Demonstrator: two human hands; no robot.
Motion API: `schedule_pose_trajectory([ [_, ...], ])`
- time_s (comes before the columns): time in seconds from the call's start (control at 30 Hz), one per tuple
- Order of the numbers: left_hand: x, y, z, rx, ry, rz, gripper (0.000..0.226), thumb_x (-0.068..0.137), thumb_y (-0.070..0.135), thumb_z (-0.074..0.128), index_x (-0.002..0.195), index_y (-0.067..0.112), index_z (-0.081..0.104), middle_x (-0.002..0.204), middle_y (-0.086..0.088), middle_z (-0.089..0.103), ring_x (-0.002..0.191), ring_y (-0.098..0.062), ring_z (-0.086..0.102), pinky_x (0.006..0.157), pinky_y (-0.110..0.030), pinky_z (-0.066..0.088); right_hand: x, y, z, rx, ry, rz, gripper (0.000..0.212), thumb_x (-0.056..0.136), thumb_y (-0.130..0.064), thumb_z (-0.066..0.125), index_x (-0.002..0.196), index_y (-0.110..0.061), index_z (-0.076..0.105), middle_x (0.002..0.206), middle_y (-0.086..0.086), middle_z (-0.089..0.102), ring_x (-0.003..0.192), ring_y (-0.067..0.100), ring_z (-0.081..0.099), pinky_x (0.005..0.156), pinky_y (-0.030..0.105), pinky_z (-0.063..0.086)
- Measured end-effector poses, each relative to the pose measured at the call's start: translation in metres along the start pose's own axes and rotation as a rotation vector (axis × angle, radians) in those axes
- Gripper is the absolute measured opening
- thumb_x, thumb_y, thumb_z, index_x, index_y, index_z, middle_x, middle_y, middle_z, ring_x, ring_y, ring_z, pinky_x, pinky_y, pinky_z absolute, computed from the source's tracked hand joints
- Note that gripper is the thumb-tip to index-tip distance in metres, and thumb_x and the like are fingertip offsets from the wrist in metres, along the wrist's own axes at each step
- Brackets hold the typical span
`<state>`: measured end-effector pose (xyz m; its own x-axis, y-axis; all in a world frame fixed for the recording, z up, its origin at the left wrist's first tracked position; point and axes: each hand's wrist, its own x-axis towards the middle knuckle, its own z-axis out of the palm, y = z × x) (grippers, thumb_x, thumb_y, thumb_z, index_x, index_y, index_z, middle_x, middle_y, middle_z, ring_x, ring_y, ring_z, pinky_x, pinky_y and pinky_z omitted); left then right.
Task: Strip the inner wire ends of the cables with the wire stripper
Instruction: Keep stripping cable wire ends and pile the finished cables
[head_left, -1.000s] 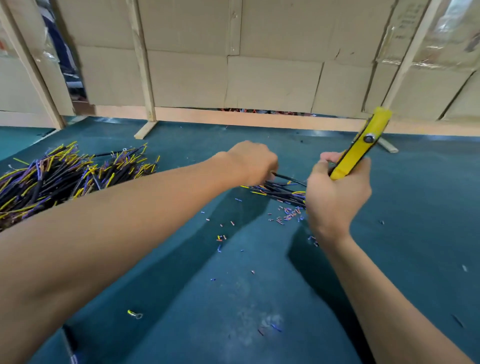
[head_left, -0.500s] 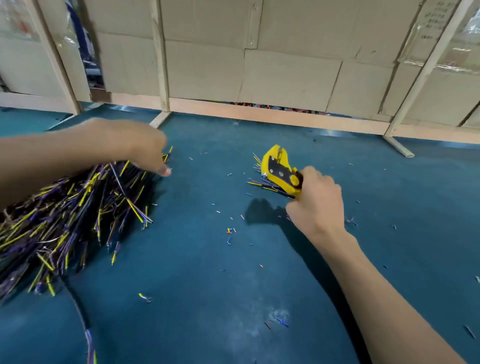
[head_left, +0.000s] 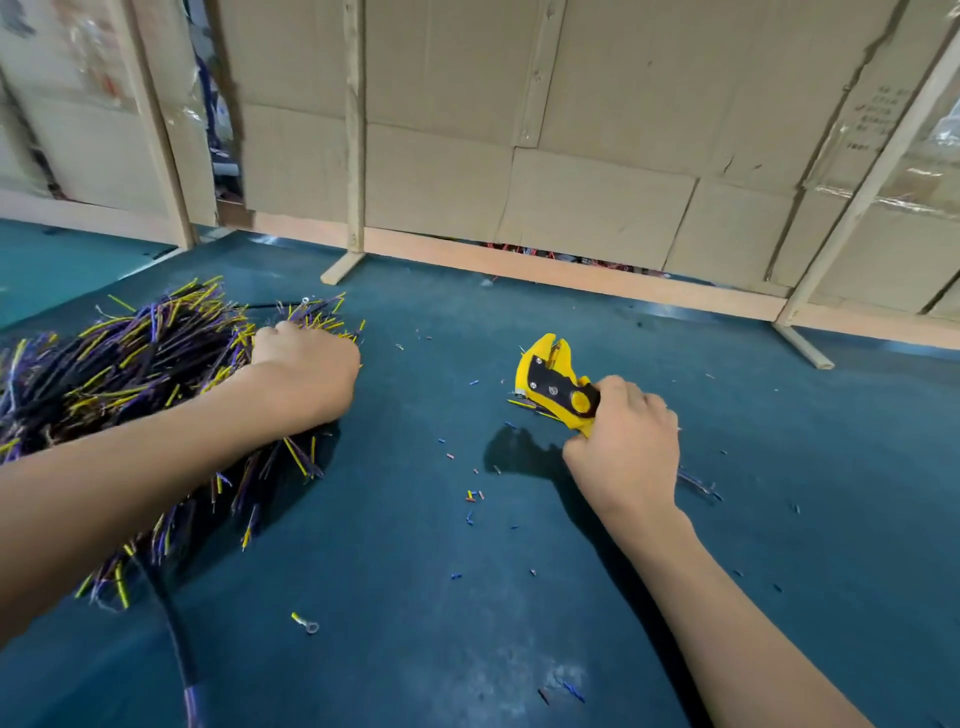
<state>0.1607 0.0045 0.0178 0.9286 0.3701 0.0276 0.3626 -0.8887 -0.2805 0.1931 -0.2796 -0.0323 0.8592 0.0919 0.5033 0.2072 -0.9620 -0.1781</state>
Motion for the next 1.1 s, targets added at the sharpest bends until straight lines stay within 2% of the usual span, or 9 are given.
schedule_pose_trajectory([
  [0.1, 0.0, 0.005, -0.004, -0.151, -0.082, -0.036, 0.024, 0.089, 0.021, 0.058, 0.112, 0.013, 0.061, 0.124, -0.011, 0.061, 0.117, -0.037, 0.055, 0.092, -0.042, 0.04, -0.001, -0.002, 0.002, -0.02, 0.036, 0.007, 0.031, 0.071, -0.006, 0.062, 0.102, -0.007, 0.058, 0.1, 0.013, 0.065, 0.093, 0.039, 0.053, 0.079, 0.043, 0.032],
  [0.23, -0.004, 0.008, -0.012, -0.149, -0.103, 0.026, 0.009, 0.084, 0.016, 0.054, 0.078, 0.016, 0.047, 0.082, 0.001, 0.051, 0.091, -0.03, 0.053, 0.102, -0.051, 0.027, -0.005, -0.003, 0.002, 0.026, 0.067, -0.005, 0.03, 0.071, -0.004, 0.062, 0.101, -0.006, 0.058, 0.097, 0.013, 0.065, 0.09, 0.039, 0.052, 0.078, 0.044, 0.033],
  [0.37, -0.014, 0.011, -0.012, -0.157, 0.167, 0.2, 0.013, 0.09, 0.019, 0.048, 0.097, 0.02, 0.059, 0.1, -0.003, 0.061, 0.098, -0.029, 0.056, 0.094, -0.046, 0.03, -0.009, -0.007, 0.001, 0.029, 0.074, -0.049, 0.031, 0.071, -0.006, 0.065, 0.1, -0.008, 0.057, 0.097, 0.011, 0.064, 0.09, 0.037, 0.052, 0.079, 0.043, 0.034],
  [0.53, -0.039, 0.014, -0.009, -0.756, 0.636, 0.818, 0.023, 0.097, 0.004, 0.052, 0.116, 0.007, 0.065, 0.1, -0.003, 0.049, 0.074, -0.019, 0.054, 0.08, -0.028, 0.043, -0.013, -0.011, -0.001, 0.236, 0.148, -0.119, 0.029, 0.067, 0.0, 0.065, 0.095, -0.006, 0.059, 0.089, 0.01, 0.062, 0.082, 0.038, 0.052, 0.077, 0.043, 0.035],
  [0.77, -0.067, 0.029, 0.024, -0.67, 0.803, 0.936, 0.041, 0.096, -0.004, 0.052, 0.136, 0.002, 0.056, 0.106, -0.009, 0.065, 0.088, -0.026, 0.066, 0.077, -0.039, 0.057, -0.021, -0.008, 0.001, 0.588, 0.213, -0.274, 0.028, 0.078, -0.014, 0.061, 0.102, -0.026, 0.053, 0.086, -0.012, 0.056, 0.077, 0.013, 0.039, 0.069, 0.024, 0.03],
  [0.87, -0.073, 0.043, 0.023, -1.139, 0.671, 0.806, 0.036, 0.102, 0.001, 0.05, 0.135, 0.012, 0.058, 0.102, 0.002, 0.071, 0.069, -0.003, 0.059, 0.065, -0.021, 0.049, -0.032, -0.017, -0.013, 0.813, 0.201, -0.227, 0.018, 0.087, -0.025, 0.064, 0.101, -0.035, 0.056, 0.082, -0.014, 0.061, 0.075, 0.014, 0.05, 0.073, 0.018, 0.041],
  [0.93, -0.076, 0.049, 0.013, -1.828, 0.283, 0.588, 0.028, 0.105, 0.004, 0.046, 0.126, 0.014, 0.061, 0.091, 0.003, 0.071, 0.057, -0.006, 0.05, 0.052, -0.018, 0.04, -0.043, -0.025, -0.022, 0.979, 0.142, -0.22, 0.012, 0.093, -0.035, 0.063, 0.095, -0.024, 0.064, 0.074, -0.007, 0.064, 0.067, 0.014, 0.056, 0.067, 0.022, 0.045],
  [1.0, -0.079, 0.048, 0.002, -2.368, -0.126, 0.501, 0.024, 0.104, 0.004, 0.044, 0.12, 0.008, 0.06, 0.089, -0.002, 0.07, 0.064, -0.011, 0.055, 0.052, -0.02, 0.041, -0.051, -0.034, -0.034, 1.173, -0.033, -0.18, 0.013, 0.092, -0.033, 0.067, 0.089, -0.02, 0.069, 0.073, 0.003, 0.069, 0.065, 0.014, 0.063, 0.065, 0.021, 0.049],
  [1.1, -0.084, 0.043, -0.003, -2.683, -0.36, 0.465, 0.018, 0.102, 0.004, 0.043, 0.112, 0.01, 0.056, 0.095, -0.007, 0.073, 0.081, -0.016, 0.07, 0.066, -0.026, 0.056, -0.054, -0.049, -0.05, 1.421, -0.419, -0.012, 0.013, 0.085, -0.023, 0.07, 0.084, -0.011, 0.073, 0.077, 0.009, 0.073, 0.07, 0.025, 0.067, 0.066, 0.035, 0.056],
])
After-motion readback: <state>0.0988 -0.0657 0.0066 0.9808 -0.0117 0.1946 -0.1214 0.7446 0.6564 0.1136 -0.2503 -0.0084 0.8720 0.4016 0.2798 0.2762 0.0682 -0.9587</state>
